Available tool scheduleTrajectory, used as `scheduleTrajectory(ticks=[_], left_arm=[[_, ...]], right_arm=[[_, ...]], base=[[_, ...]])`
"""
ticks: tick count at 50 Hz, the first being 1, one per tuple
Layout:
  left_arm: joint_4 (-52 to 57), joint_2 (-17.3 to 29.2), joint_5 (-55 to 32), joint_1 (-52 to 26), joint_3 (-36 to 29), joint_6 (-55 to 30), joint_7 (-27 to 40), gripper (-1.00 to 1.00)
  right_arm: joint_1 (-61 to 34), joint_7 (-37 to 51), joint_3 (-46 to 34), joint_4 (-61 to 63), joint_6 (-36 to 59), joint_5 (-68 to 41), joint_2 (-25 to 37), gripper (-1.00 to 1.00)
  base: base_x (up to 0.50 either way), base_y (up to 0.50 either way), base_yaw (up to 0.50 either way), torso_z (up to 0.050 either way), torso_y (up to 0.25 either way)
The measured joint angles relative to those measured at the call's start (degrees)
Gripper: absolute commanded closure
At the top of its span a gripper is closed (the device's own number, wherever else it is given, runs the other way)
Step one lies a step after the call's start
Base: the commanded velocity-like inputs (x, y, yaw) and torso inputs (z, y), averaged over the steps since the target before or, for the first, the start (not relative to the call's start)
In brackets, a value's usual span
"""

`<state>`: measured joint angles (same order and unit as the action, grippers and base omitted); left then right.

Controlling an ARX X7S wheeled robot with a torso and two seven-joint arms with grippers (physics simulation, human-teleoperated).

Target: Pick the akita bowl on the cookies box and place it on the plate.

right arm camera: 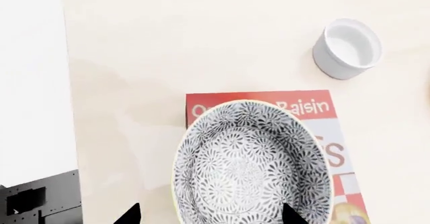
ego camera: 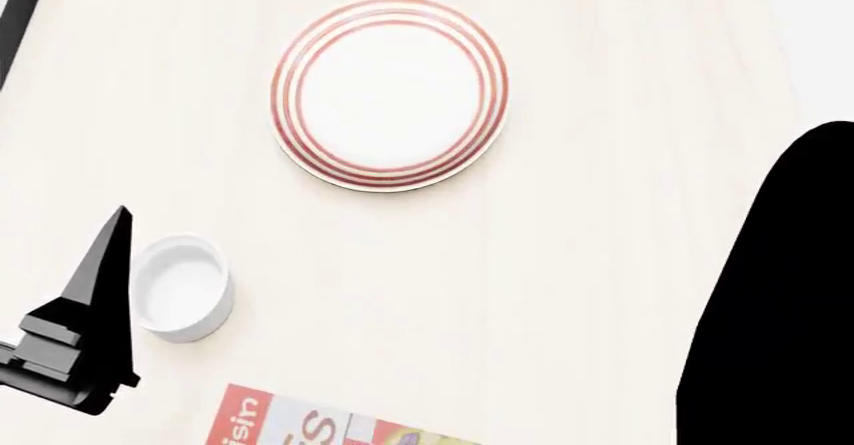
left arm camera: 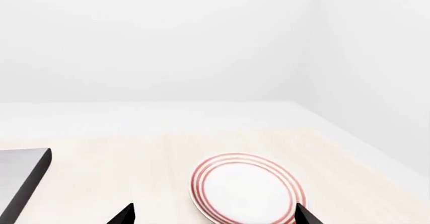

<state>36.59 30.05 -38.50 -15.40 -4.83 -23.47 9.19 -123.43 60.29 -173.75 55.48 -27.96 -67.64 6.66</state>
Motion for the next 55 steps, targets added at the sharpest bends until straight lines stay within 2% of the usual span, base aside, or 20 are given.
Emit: scheduleTrajectory(ticks=[40,55], left_arm=[[-0.3,0.6,-0.9,0.3,0.4,0.5,0.2,-1.00],[-0.6,0.8,-1.1,0.3,0.5,0.6,0.3,-1.00]], right_arm=[[1.5,-7.1,6.5,-4.2,7.9,-6.5,-2.8,-1.00],[2.7,-10.0,7.8,-6.0,10.5,-7.9,-1.9,-1.00]], base=[[0.00,0.00,0.00,0.000,0.000],[0.00,0.00,0.00,0.000,0.000]])
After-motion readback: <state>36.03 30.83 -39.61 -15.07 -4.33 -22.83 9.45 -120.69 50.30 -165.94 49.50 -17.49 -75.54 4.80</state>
